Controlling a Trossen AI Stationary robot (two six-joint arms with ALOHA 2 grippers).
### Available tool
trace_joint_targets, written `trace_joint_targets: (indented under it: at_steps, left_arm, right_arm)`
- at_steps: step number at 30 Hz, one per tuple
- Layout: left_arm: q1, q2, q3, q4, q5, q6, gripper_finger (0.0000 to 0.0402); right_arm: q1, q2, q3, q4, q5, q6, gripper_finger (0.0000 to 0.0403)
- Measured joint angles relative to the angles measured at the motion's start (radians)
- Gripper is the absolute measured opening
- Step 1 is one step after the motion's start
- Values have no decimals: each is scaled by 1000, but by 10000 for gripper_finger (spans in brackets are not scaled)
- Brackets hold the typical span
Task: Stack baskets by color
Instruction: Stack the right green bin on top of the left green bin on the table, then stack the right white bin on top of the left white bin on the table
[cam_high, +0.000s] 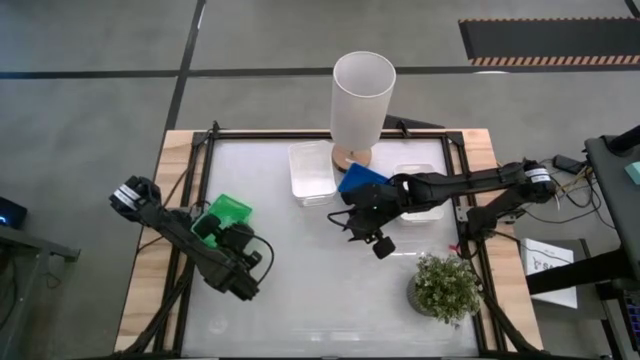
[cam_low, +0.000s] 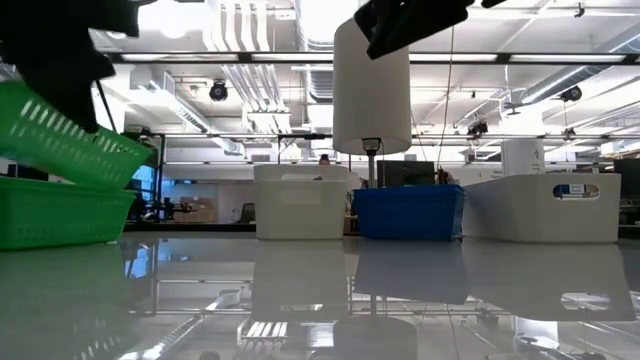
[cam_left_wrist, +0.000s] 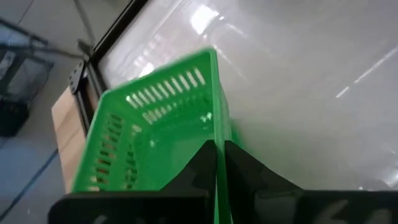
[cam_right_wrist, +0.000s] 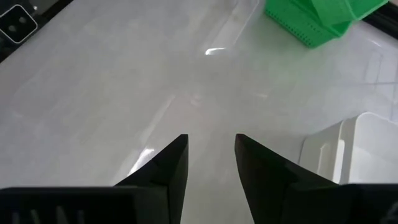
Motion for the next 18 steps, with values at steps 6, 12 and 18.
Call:
trace_joint_targets:
  at_steps: [6, 12, 18]
  left_arm:
    - [0, 0, -55, 0, 35, -99, 30]
    - [0, 0, -56, 1, 33, -99, 77]
    - [0, 0, -51, 2, 25, -94, 117]
  right_arm:
    - [1, 0, 0, 15, 0, 0, 125]
    - [1, 0, 0, 17, 0, 13, 125]
    - [1, 0, 0, 17, 0, 28, 125]
